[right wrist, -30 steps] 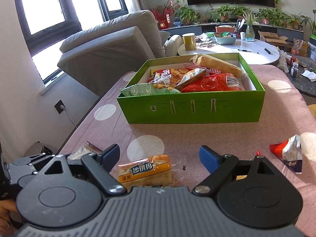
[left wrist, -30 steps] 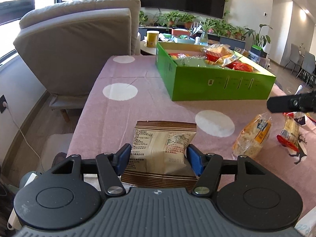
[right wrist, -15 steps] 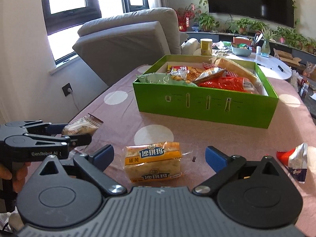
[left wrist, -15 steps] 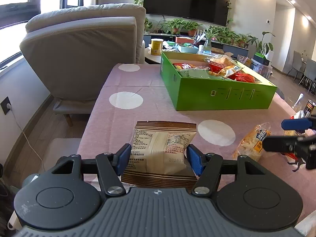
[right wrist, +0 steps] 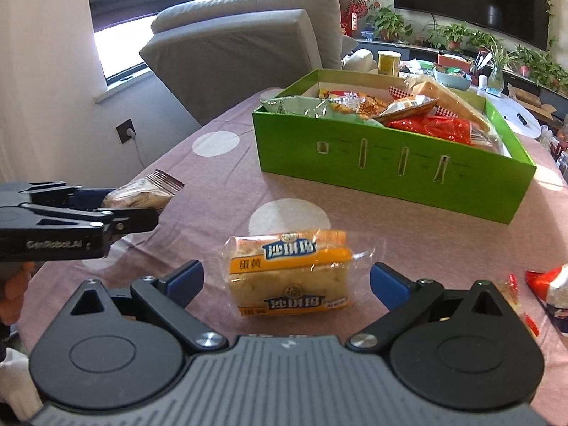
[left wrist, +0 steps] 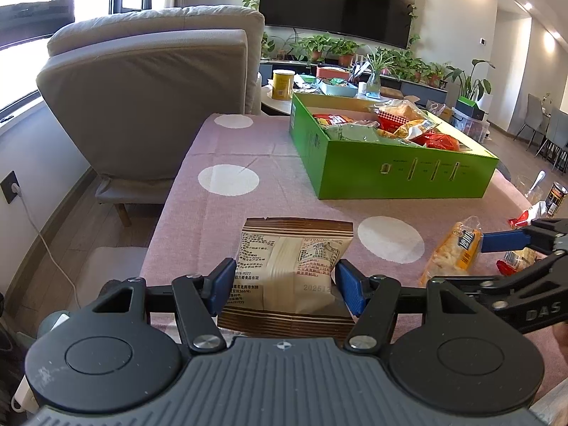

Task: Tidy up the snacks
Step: 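Grasp the brown-print pastry bag with the left gripper while the right gripper grasps the yellow-labelled sachima pack, then carry the brown bag with the left gripper over the green box while the right gripper carries the sachima pack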

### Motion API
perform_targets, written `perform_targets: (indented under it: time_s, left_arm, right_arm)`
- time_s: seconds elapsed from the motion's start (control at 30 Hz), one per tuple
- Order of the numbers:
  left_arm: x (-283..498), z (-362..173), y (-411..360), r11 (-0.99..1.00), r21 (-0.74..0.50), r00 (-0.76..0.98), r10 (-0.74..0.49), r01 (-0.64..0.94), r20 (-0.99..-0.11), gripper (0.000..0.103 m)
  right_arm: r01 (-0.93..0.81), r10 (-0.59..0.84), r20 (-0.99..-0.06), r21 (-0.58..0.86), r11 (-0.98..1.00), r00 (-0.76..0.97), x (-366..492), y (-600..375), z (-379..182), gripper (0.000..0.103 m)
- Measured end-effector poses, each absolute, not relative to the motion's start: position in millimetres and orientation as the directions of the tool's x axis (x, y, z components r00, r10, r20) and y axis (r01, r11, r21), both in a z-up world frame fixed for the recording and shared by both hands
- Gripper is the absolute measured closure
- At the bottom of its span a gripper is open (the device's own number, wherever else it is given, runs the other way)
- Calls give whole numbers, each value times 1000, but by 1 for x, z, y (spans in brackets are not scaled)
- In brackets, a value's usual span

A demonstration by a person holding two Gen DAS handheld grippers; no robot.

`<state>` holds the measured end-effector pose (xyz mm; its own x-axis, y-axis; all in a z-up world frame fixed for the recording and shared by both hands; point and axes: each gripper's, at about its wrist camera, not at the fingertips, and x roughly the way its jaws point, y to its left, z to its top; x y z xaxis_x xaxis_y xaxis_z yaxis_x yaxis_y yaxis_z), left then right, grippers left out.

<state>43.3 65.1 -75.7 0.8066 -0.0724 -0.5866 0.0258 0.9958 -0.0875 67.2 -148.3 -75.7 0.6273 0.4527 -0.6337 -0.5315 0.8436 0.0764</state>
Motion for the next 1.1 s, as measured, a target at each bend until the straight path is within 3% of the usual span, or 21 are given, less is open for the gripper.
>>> perform_targets:
  time_s: [0.33,1.1]
  left_arm:
    - [48,-80,65,995,-89,798,-80,34,-597,44]
    - [53,-51,44,993,-66,839,-114,93,-532,44]
  right_arm:
    - [-504,423,-664,80,860,617,77,-142,-87,24]
    - [-451,422,-534,83,889,733,72,-170,-45,24]
